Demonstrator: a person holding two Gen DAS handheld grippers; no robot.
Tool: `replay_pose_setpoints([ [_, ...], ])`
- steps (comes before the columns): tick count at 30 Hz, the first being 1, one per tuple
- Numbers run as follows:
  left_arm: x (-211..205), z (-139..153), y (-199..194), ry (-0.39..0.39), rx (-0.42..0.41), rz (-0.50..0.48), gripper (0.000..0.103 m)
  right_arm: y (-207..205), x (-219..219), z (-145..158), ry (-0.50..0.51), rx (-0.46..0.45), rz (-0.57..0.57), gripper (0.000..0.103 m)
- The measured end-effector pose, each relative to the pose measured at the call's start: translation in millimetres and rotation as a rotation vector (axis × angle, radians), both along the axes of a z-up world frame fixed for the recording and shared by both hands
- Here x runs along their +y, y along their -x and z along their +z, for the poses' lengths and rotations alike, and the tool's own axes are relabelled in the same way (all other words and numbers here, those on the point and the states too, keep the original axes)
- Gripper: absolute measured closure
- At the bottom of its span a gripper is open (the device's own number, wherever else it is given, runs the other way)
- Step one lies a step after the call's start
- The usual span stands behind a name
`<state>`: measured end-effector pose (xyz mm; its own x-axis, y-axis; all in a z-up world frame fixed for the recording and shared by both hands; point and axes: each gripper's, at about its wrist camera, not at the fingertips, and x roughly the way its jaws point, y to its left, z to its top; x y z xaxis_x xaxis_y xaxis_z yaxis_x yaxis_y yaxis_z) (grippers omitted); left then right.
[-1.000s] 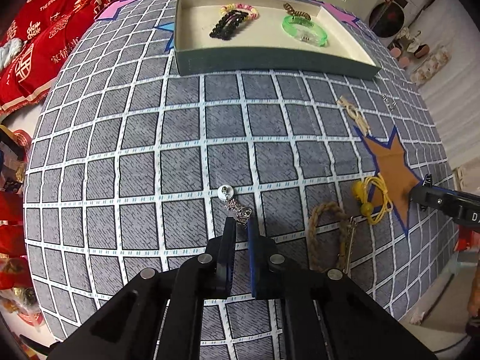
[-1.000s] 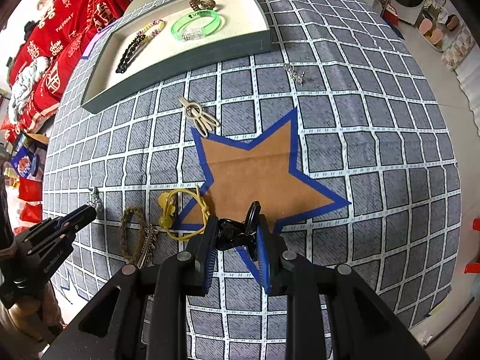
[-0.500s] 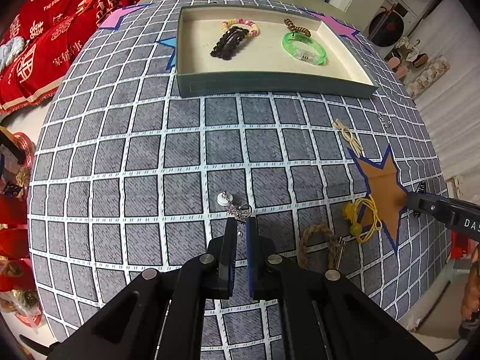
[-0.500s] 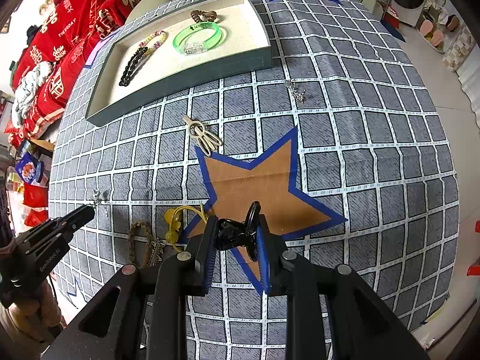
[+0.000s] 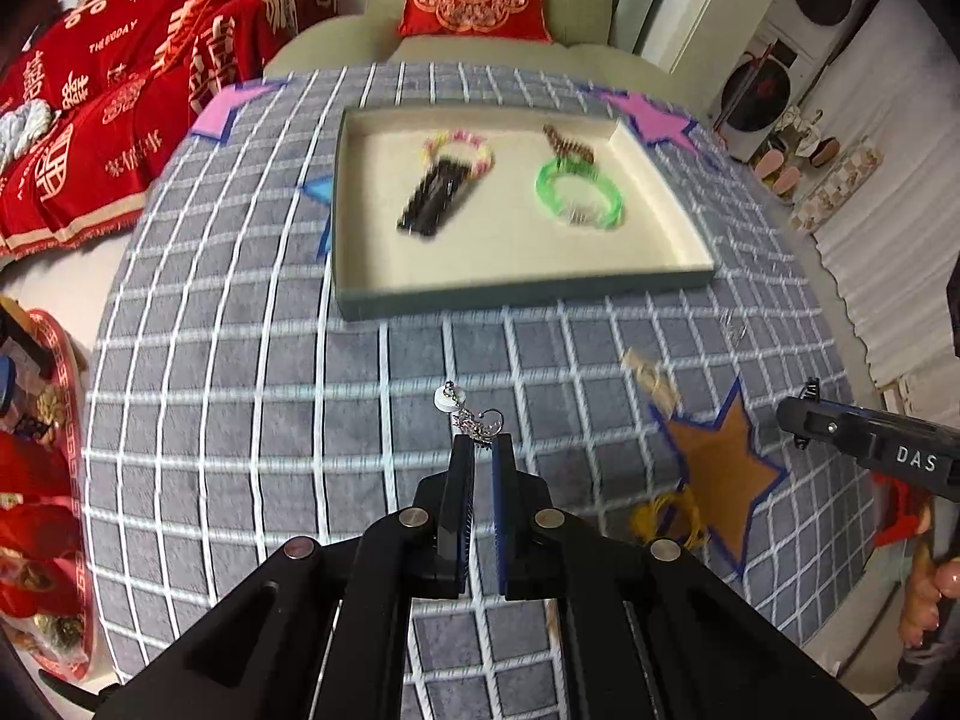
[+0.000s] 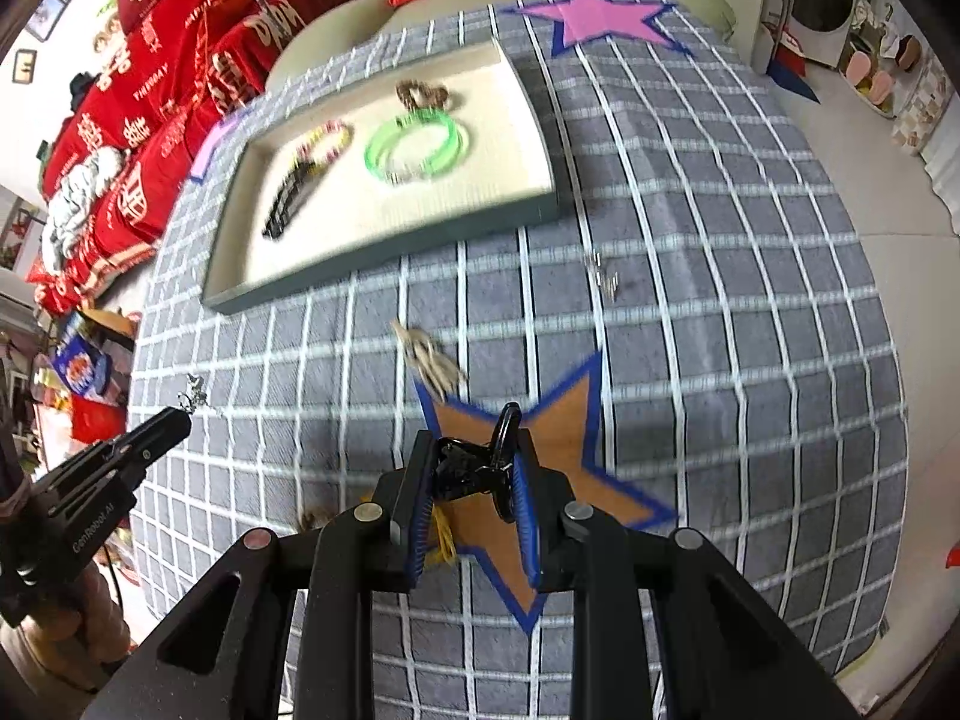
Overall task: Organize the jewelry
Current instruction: 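Carry the charm and claw clip into the tray and open both tools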
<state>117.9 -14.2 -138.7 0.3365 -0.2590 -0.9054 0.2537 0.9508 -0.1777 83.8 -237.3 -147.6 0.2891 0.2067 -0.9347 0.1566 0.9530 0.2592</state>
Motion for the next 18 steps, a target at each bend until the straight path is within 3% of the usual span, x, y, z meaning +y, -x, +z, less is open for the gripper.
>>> replay_pose_setpoints([
  [9,-10,24,-46,0.024,-0.087,0.02,0.089,-61,-16,25,-0.036,-0.081,0.019,0.077],
  [18,-26,17,-98,0.021,-0.109,0.025,0.089,-128,-20,26,-0.051,-0.119,0.061,0.077],
])
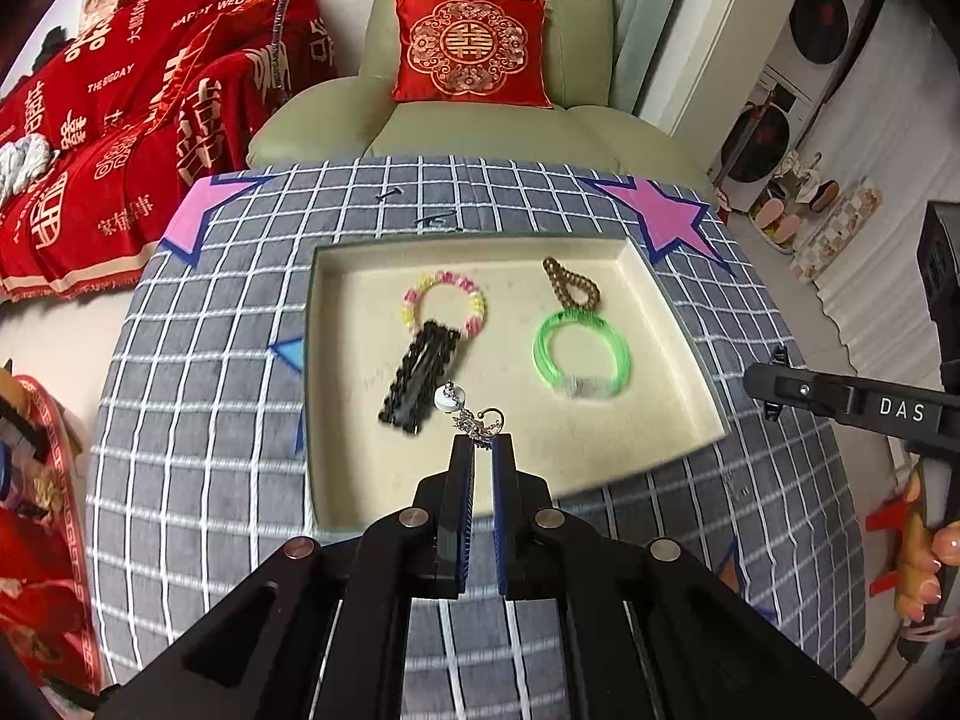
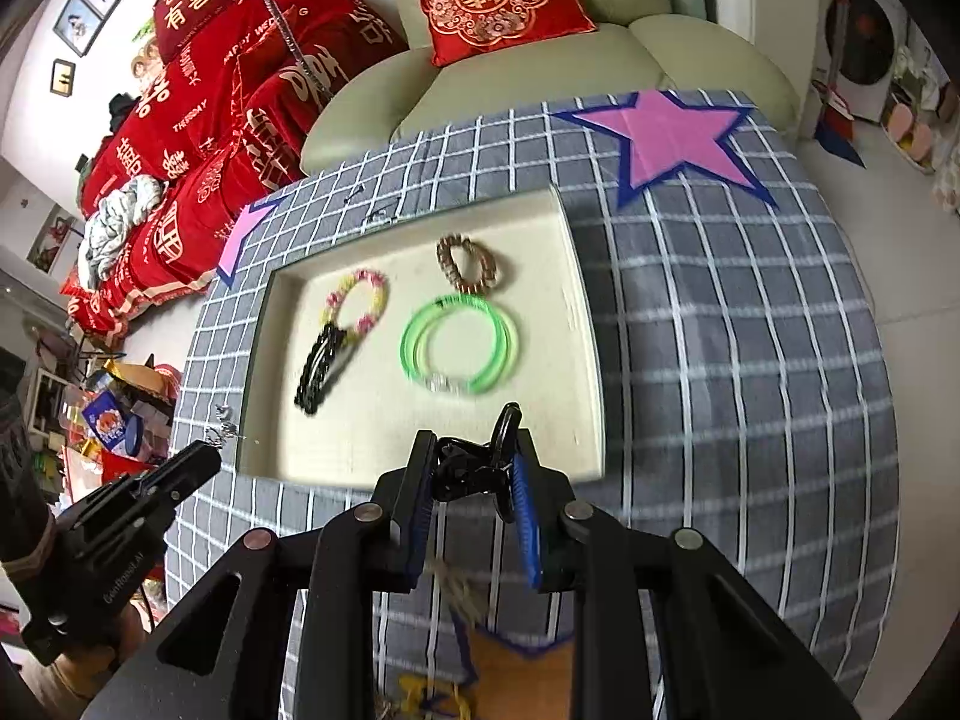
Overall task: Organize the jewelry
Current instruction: 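Carry the charm and claw clip into the tray and open both tools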
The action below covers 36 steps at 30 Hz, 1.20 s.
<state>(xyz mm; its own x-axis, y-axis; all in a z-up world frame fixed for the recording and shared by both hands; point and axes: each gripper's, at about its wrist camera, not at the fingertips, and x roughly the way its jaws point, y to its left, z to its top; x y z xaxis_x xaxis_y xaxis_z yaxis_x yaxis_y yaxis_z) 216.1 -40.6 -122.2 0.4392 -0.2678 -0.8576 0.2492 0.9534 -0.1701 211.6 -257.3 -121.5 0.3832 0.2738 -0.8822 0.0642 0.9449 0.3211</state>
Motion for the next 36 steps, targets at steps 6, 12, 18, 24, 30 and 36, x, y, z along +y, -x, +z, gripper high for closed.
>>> replay_pose_setpoints([
  [6,-19,-14,-32,-0.013,0.005,-0.011,0.089,-35,-2,-16,-0.003,0.015,0.022,0.077],
  [12,-36,-35,-57,-0.041,0.028,-0.014,0.089,-67,-3,-33,0.017,0.028,0.047,0.077],
  [18,-43,-58,-74,-0.071,0.063,-0.007,0.089,-95,-4,-55,0.033,0.052,0.064,0.077],
  [24,-49,-76,-80,-0.12,0.086,-0.014,0.089,-110,-6,-81,0.016,0.096,0.058,0.077],
  [30,-54,-86,-81,-0.184,0.085,-0.02,0.089,-114,-8,-93,-0.01,0.119,0.066,0.076],
  [36,-59,-84,-79,-0.216,0.077,-0.027,0.089,-115,-8,-93,-0.04,0.125,0.068,0.058],
])
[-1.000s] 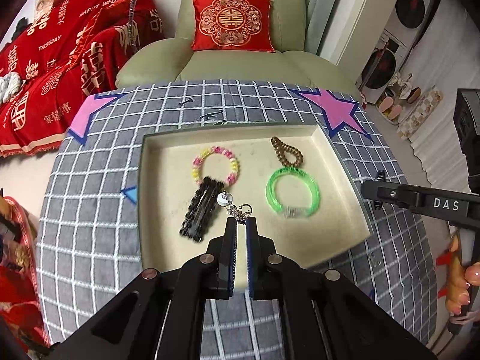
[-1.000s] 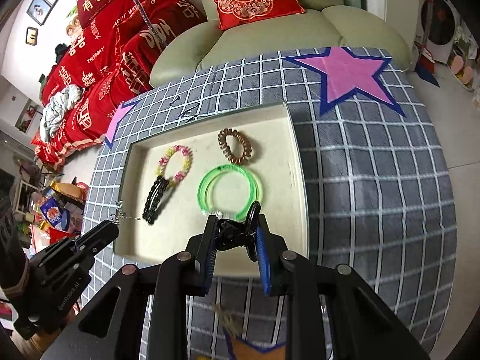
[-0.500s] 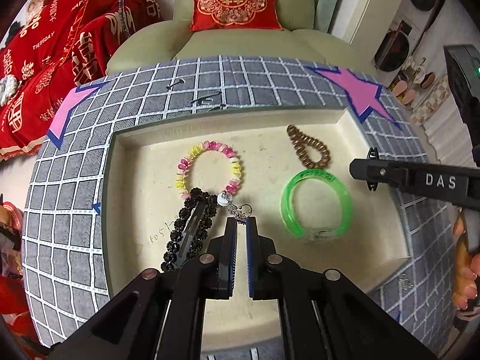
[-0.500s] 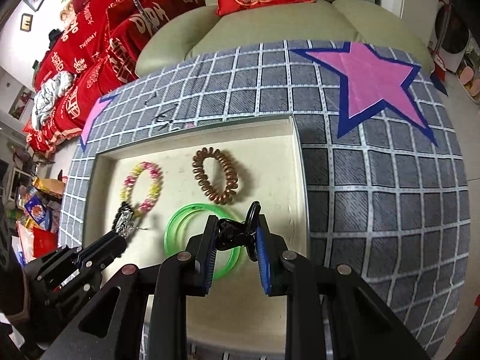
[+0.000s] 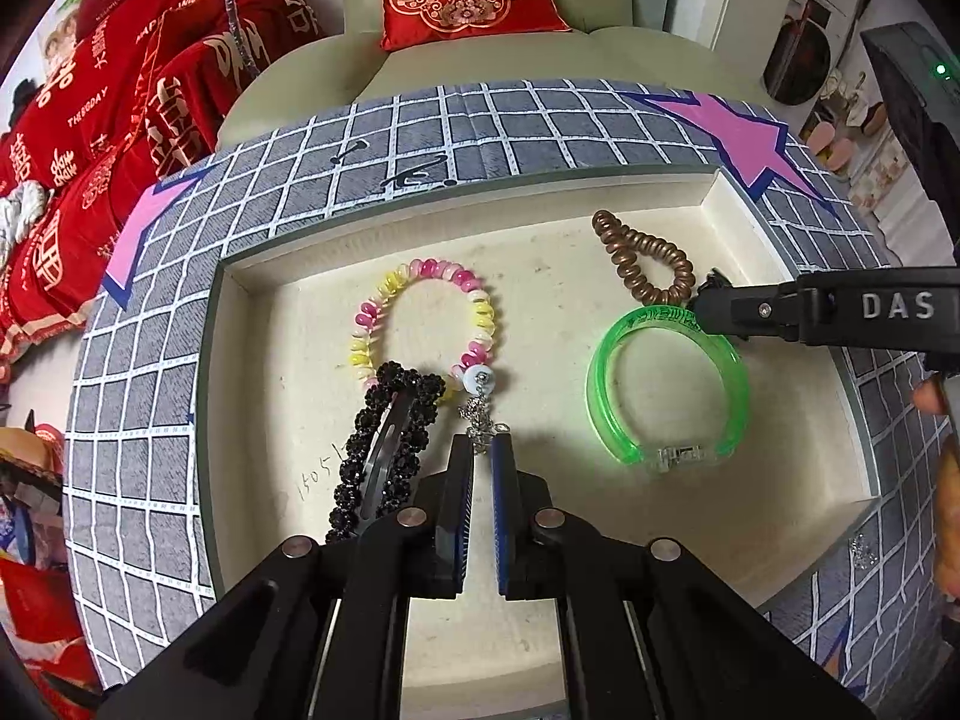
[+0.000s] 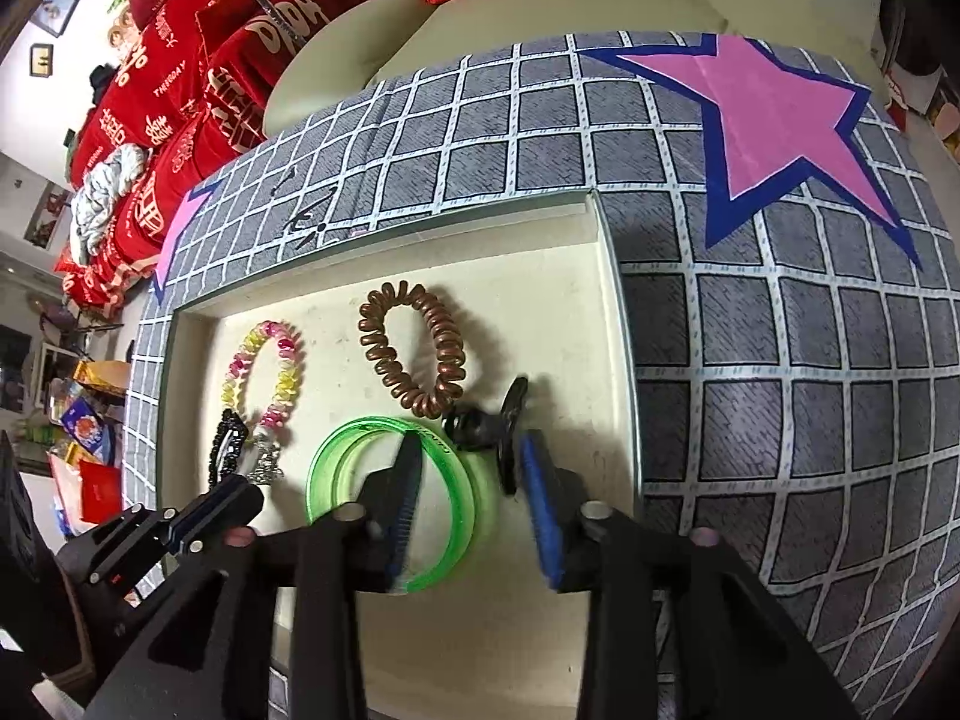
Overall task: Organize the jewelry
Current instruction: 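Carry the charm and claw clip into the tray and open both tools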
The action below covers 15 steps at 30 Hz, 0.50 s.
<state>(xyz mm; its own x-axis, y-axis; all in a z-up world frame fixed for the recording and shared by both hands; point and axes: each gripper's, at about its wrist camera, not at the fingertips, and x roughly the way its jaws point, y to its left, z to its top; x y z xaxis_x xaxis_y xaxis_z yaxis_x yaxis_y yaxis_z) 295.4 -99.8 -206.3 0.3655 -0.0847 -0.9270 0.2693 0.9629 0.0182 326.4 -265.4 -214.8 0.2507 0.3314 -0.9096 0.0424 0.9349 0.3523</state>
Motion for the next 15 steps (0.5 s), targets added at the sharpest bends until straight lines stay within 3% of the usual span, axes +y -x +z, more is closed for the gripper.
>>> replay_pose_setpoints([
  [5,0,8,1,0.005,-0.012,0.013,0.089,4,-4,12,-0.045,-0.029,-0.019,0.049],
  [15,5,31,11,0.031,-0.04,0.018,0.089,25,-9,47,-0.079,-0.082,-0.054,0.041],
])
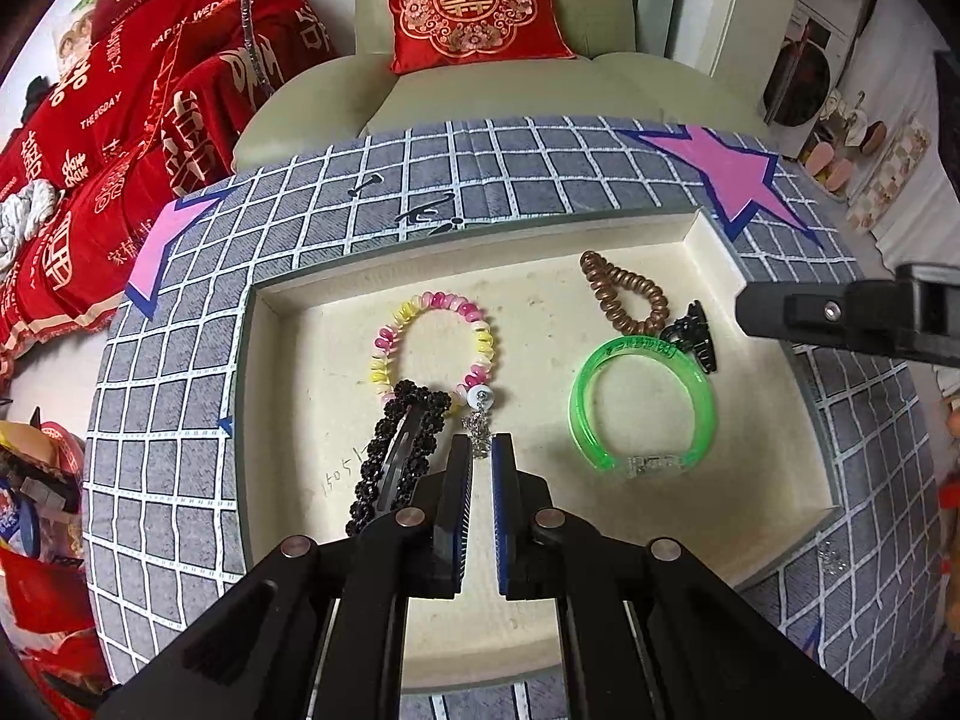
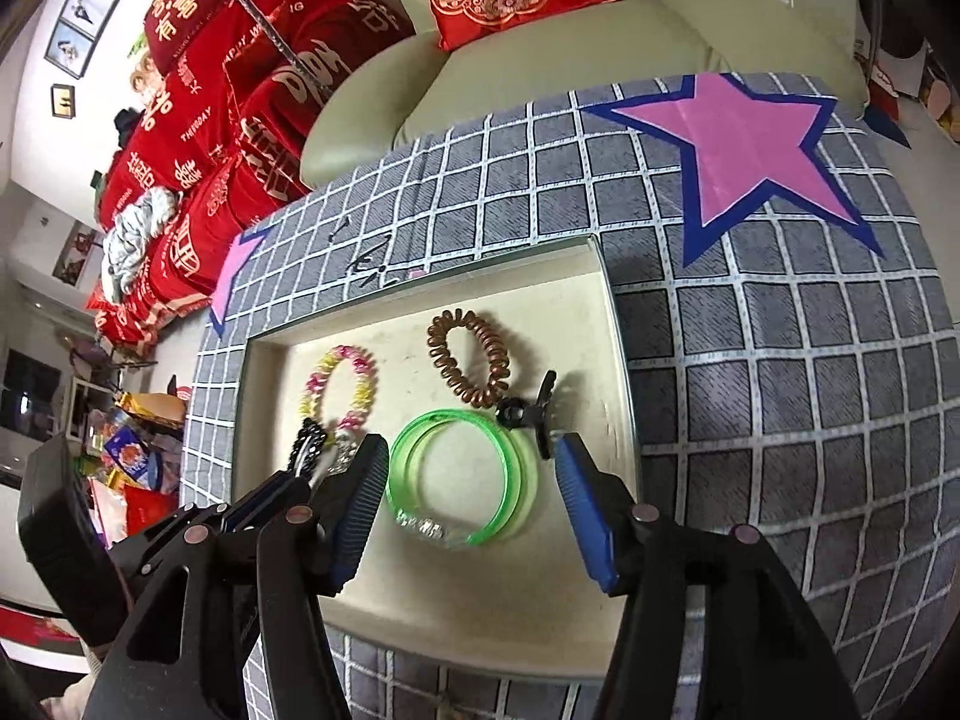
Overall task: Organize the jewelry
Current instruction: 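Carry the charm and claw clip into the tray and open both tools, then move both tools back toward the rope bracelet and yellow cord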
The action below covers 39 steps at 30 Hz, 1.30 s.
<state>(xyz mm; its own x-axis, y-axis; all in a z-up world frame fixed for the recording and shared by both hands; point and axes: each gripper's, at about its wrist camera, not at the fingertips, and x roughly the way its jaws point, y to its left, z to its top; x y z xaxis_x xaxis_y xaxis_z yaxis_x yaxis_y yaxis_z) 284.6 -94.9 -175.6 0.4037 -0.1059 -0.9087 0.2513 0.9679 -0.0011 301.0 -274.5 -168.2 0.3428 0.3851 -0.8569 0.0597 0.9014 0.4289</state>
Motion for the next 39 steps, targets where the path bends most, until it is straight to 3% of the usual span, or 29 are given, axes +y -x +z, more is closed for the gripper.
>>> replay_pose_setpoints([
  [9,15,10,19,0.023,0.016,0.017,0.088,31,-3,15,0.011,-0.011,-0.035,0.026],
  [10,18,11,21,0.022,0.016,0.021,0.081,34,-4,17,0.013,-0.012,-0.039,0.026],
  [11,21,12,23,0.019,0.016,0.028,0.025,38,-4,18,0.017,-0.013,-0.044,0.024],
  [12,25,14,26,0.006,0.003,0.049,0.0,41,-5,19,0.02,-0.013,-0.047,0.024],
  [14,30,20,34,-0.015,-0.051,0.06,0.0,47,-7,21,0.025,-0.013,-0.059,0.023],
  [23,49,25,69,-0.044,-0.064,0.059,0.0,80,-12,26,0.025,-0.007,-0.1,0.016],
  [31,64,20,122,-0.028,0.006,-0.003,0.0,121,-9,25,0.039,0.005,-0.095,0.013],
  [39,77,5,172,-0.03,0.082,-0.046,0.0,166,0,10,0.077,0.11,-0.054,0.013],
])
